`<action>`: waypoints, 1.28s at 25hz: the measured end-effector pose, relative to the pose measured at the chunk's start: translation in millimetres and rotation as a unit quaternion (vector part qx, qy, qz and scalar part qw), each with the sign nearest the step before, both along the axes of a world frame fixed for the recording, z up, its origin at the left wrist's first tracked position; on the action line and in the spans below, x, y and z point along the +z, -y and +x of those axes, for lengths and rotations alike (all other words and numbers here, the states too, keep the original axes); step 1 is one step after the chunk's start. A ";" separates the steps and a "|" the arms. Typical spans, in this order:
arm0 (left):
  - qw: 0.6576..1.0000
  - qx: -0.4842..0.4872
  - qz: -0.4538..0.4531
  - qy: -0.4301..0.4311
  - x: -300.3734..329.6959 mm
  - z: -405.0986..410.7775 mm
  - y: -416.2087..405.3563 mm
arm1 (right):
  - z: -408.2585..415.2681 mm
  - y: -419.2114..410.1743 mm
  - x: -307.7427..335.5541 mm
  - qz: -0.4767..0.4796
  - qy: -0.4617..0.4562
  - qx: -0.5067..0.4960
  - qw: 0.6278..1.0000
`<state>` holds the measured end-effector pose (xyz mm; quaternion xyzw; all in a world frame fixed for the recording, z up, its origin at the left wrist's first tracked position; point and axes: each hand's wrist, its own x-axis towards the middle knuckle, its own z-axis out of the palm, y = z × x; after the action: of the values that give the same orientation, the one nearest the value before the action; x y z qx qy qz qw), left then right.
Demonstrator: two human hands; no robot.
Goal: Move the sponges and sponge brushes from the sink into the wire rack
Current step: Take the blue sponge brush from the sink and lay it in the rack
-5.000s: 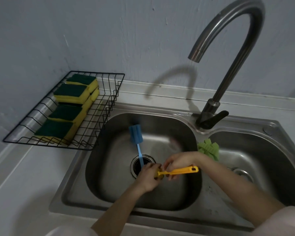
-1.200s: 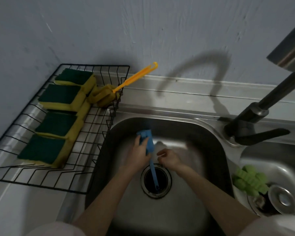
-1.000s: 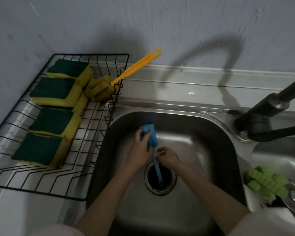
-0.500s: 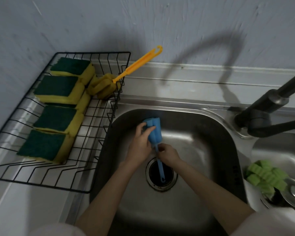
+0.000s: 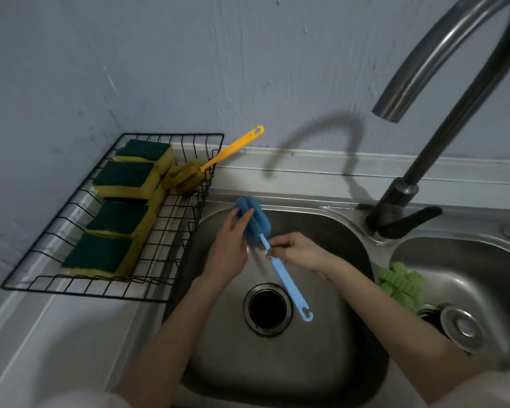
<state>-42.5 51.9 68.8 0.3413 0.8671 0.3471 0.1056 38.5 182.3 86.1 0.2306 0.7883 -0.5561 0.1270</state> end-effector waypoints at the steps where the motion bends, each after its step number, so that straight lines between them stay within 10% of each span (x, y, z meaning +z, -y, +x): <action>1: 1.000 0.004 0.007 -0.007 5.2 1.6 2.5 | 3.3 -2.5 14.2 -0.016 -0.007 0.002 1.000; 10: 0.977 0.054 0.074 -0.194 50.3 12.1 9.6 | 31.2 4.8 98.2 -0.179 -0.096 -0.037 0.978; 19: 0.978 0.066 0.059 -0.188 91.2 -3.7 40.3 | 20.6 26.6 129.5 -0.354 -0.115 -0.093 0.923; 32: 0.985 0.165 -0.024 -0.050 84.7 -61.3 82.3 | -52.7 53.0 139.5 -0.179 -0.214 -0.118 0.953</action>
<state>-103.8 -30.5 153.5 0.2078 0.9238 0.3215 0.0112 -14.2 129.3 225.7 0.1711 0.6520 -0.7351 -0.0720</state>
